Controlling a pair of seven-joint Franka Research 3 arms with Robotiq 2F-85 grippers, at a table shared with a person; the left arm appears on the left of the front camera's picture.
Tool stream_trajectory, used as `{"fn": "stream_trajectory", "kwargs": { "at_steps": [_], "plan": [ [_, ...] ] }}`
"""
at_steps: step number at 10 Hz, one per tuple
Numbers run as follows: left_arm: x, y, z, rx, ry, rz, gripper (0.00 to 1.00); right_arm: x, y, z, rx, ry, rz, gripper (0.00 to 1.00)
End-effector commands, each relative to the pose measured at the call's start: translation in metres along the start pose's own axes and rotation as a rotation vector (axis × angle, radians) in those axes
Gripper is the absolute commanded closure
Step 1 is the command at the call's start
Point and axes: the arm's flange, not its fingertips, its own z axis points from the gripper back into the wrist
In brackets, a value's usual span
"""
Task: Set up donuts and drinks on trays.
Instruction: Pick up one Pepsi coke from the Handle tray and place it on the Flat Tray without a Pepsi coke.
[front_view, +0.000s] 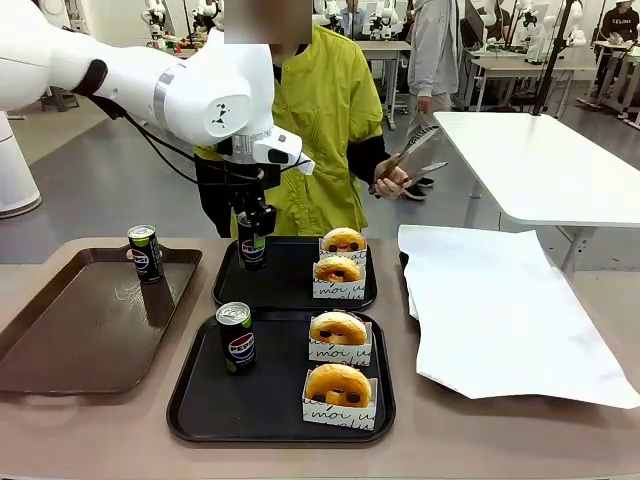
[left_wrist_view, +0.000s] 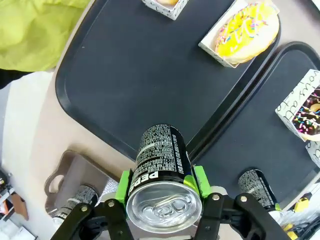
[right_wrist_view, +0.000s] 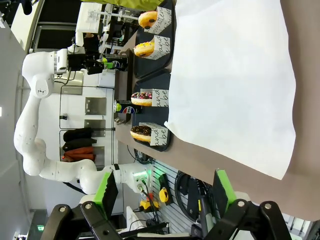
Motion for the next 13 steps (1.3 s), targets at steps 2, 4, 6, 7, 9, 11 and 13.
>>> {"fn": "stream_trajectory", "kwargs": {
  "at_steps": [2, 4, 6, 7, 9, 11, 13],
  "plan": [
    [0.000, -0.004, 0.016, 0.023, -0.018, -0.017, 0.41, 0.001, -0.001, -0.002, 0.023, -0.015, 0.022, 0.00],
    [0.000, -0.004, 0.016, 0.023, -0.018, -0.017, 0.41, 0.001, -0.001, -0.002, 0.023, -0.015, 0.022, 0.00],
    [0.011, 0.005, -0.003, -0.031, -0.013, 0.049, 0.41, 0.001, -0.001, -0.002, 0.023, -0.015, 0.022, 0.00],
    [0.020, 0.014, -0.013, -0.041, -0.015, 0.074, 0.41, 0.001, -0.001, -0.002, 0.023, -0.015, 0.022, 0.00],
    [0.022, 0.014, -0.034, -0.031, -0.025, 0.128, 0.41, 0.001, -0.001, -0.002, 0.023, -0.015, 0.022, 0.00],
    [0.037, 0.021, -0.058, 0.011, -0.031, 0.143, 0.41, 0.001, -0.001, -0.002, 0.023, -0.015, 0.022, 0.00],
    [0.044, 0.028, -0.068, 0.007, -0.048, 0.139, 0.41, 0.001, -0.001, -0.002, 0.023, -0.015, 0.022, 0.00]
  ]
}}
